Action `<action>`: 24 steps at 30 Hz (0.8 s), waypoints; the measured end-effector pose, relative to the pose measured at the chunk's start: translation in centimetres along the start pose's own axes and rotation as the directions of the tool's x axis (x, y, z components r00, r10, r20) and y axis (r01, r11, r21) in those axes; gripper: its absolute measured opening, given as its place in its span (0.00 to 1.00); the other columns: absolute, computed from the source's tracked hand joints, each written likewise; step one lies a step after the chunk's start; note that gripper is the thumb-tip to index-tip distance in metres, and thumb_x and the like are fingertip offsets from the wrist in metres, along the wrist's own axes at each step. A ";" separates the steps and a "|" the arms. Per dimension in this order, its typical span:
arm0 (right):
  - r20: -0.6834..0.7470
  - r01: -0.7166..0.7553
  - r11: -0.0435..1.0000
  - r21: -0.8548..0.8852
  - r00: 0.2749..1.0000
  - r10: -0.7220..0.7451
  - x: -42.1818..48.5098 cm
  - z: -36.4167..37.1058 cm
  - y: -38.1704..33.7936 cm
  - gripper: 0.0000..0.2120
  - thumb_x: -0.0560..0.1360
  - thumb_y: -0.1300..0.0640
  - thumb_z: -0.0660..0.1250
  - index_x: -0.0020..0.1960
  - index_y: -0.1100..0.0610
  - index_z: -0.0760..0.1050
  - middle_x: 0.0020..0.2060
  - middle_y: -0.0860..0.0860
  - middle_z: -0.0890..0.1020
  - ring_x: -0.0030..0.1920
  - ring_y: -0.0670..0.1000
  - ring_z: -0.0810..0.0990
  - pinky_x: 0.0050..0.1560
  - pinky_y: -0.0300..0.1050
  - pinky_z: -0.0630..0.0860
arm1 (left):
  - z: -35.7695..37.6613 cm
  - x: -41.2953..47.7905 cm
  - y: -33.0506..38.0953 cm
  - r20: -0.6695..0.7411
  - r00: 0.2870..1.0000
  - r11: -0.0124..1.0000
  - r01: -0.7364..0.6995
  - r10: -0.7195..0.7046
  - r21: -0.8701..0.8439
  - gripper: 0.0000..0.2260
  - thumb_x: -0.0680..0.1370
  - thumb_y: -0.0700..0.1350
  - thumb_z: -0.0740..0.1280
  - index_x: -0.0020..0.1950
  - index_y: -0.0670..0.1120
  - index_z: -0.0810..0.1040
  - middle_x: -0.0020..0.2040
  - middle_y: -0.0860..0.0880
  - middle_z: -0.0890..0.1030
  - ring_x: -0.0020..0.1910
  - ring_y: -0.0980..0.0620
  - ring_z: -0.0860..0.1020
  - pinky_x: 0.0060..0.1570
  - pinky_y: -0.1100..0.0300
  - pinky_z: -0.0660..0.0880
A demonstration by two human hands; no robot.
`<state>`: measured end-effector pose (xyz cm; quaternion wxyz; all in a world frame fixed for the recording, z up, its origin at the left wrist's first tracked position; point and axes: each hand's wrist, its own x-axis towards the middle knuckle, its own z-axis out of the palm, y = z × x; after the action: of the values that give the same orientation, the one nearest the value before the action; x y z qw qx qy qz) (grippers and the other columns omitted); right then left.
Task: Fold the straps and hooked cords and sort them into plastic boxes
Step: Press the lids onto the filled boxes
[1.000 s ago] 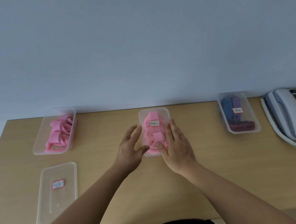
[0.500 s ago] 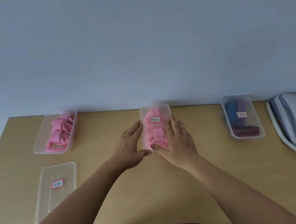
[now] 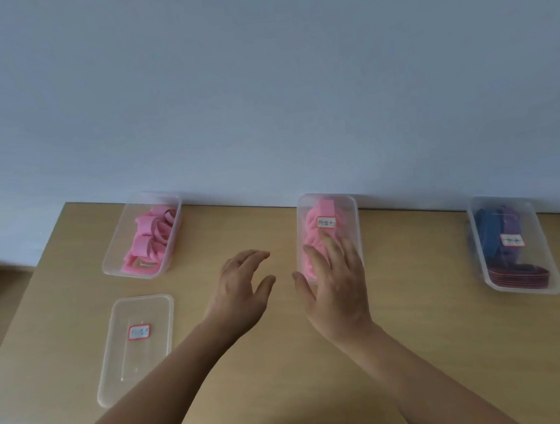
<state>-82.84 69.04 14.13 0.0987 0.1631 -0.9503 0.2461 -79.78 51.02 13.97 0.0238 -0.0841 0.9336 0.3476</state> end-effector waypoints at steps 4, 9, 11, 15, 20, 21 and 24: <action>0.025 0.031 0.999 -0.014 0.999 -0.030 -1.7 2.5 -4.3 0.18 0.75 0.50 0.69 0.61 0.58 0.79 0.64 0.58 0.78 0.69 0.64 0.71 0.69 0.59 0.68 | -3.1 -2.3 -3.9 -0.116 0.993 0.999 -0.009 0.015 0.051 0.14 0.75 0.38 0.76 0.60 0.45 0.85 0.58 0.47 0.84 0.58 0.44 0.81 0.59 0.53 0.76; 0.147 0.017 0.991 -0.135 0.989 0.003 -4.0 5.7 -11.4 0.20 0.72 0.52 0.73 0.61 0.59 0.80 0.64 0.60 0.78 0.68 0.67 0.72 0.70 0.66 0.66 | -8.2 -5.8 -10.4 -0.164 0.983 0.993 -0.074 0.088 0.088 0.13 0.72 0.35 0.78 0.56 0.42 0.86 0.53 0.46 0.86 0.53 0.41 0.83 0.54 0.50 0.79; 0.186 0.029 0.981 -0.194 0.983 0.008 -5.2 6.7 -14.7 0.21 0.72 0.51 0.72 0.62 0.58 0.79 0.65 0.61 0.77 0.70 0.67 0.70 0.71 0.66 0.64 | -10.2 -7.3 -13.2 -0.153 0.984 0.994 -0.082 0.093 0.079 0.13 0.72 0.35 0.78 0.55 0.42 0.86 0.52 0.45 0.86 0.52 0.40 0.83 0.53 0.51 0.78; 0.225 0.024 0.985 -0.169 0.974 0.015 -7.4 9.9 -20.9 0.23 0.74 0.46 0.69 0.65 0.57 0.77 0.67 0.62 0.75 0.69 0.67 0.70 0.68 0.62 0.69 | -13.7 -9.0 -18.1 -0.178 0.982 0.998 -0.061 0.063 0.017 0.12 0.75 0.38 0.75 0.58 0.44 0.86 0.55 0.47 0.86 0.56 0.43 0.81 0.55 0.55 0.75; 0.480 -0.054 0.968 -0.247 0.861 0.171 -9.0 14.6 -27.6 0.40 0.74 0.26 0.47 0.79 0.46 0.50 0.80 0.57 0.44 0.78 0.65 0.46 0.75 0.64 0.54 | -17.6 -10.6 -22.0 -0.126 0.991 0.997 0.048 -0.055 -0.057 0.13 0.79 0.43 0.71 0.63 0.49 0.84 0.60 0.51 0.84 0.61 0.49 0.78 0.59 0.57 0.74; 0.500 -0.058 0.964 -0.259 0.846 0.185 -9.2 15.5 -28.3 0.41 0.73 0.25 0.45 0.79 0.46 0.46 0.80 0.56 0.39 0.79 0.64 0.42 0.75 0.65 0.51 | -18.2 -10.9 -22.5 -0.115 0.991 0.996 0.064 -0.071 -0.067 0.13 0.79 0.44 0.71 0.63 0.49 0.83 0.61 0.52 0.84 0.61 0.50 0.78 0.59 0.57 0.75; 0.542 -0.047 0.958 -0.281 0.817 0.199 -9.7 16.8 -30.0 0.40 0.74 0.29 0.50 0.80 0.46 0.46 0.80 0.54 0.38 0.79 0.63 0.43 0.74 0.66 0.48 | -19.4 -10.7 -23.5 -0.065 0.989 0.981 0.124 -0.135 -0.152 0.12 0.80 0.45 0.70 0.64 0.49 0.83 0.61 0.52 0.83 0.59 0.52 0.79 0.60 0.53 0.77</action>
<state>-64.92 38.38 10.18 -0.1828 0.1522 -0.9689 0.0684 -64.91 22.33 14.56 0.0052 -0.1589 0.8982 0.4099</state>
